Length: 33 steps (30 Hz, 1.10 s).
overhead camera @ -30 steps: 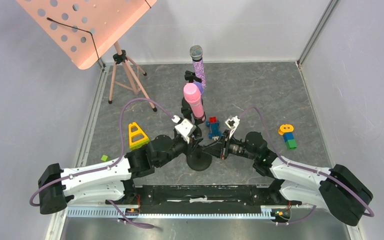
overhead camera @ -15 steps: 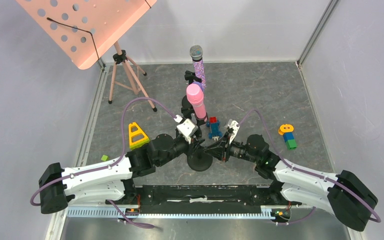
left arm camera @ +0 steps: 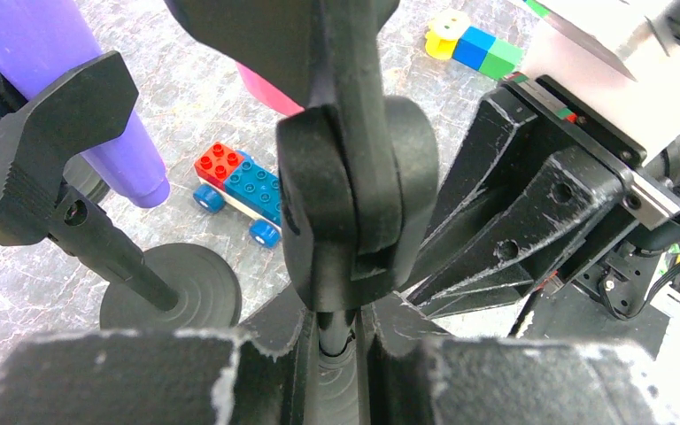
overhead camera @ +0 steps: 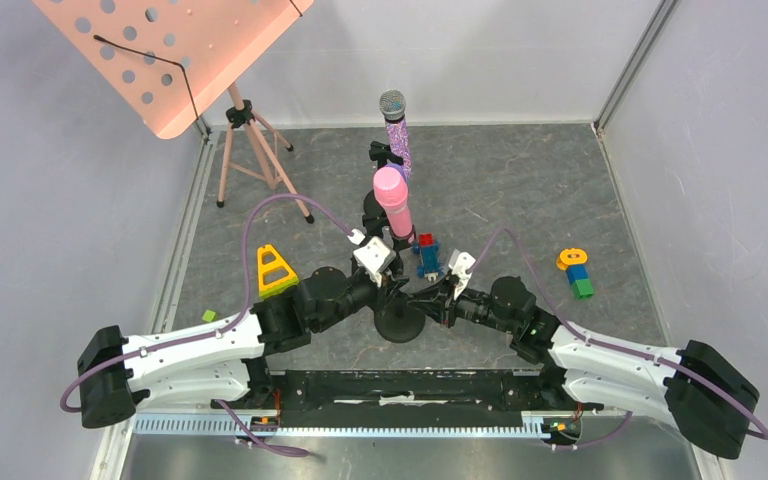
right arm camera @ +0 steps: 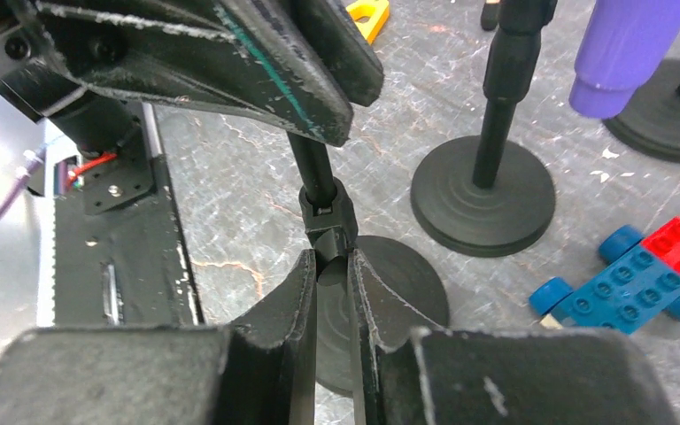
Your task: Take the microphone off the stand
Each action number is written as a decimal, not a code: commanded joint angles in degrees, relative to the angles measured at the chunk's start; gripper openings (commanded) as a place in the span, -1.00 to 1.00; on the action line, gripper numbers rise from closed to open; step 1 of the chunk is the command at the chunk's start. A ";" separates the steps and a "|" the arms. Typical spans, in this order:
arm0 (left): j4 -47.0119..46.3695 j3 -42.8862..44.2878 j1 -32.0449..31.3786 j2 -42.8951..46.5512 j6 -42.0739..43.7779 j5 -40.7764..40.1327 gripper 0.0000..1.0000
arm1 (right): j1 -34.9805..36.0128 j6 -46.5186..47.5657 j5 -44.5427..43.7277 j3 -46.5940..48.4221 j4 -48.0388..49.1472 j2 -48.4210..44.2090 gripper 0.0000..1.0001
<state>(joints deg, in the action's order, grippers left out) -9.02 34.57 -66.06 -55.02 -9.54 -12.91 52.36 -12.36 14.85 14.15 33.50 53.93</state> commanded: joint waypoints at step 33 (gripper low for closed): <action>-2.69 1.66 -1.67 -0.16 -5.45 12.12 -0.96 | 6.88 46.01 -3.34 -5.29 7.08 -3.11 -0.43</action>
<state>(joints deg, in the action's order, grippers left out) -8.23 35.03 -66.08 -55.13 -9.58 -8.86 58.72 24.86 13.10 7.05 42.44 50.72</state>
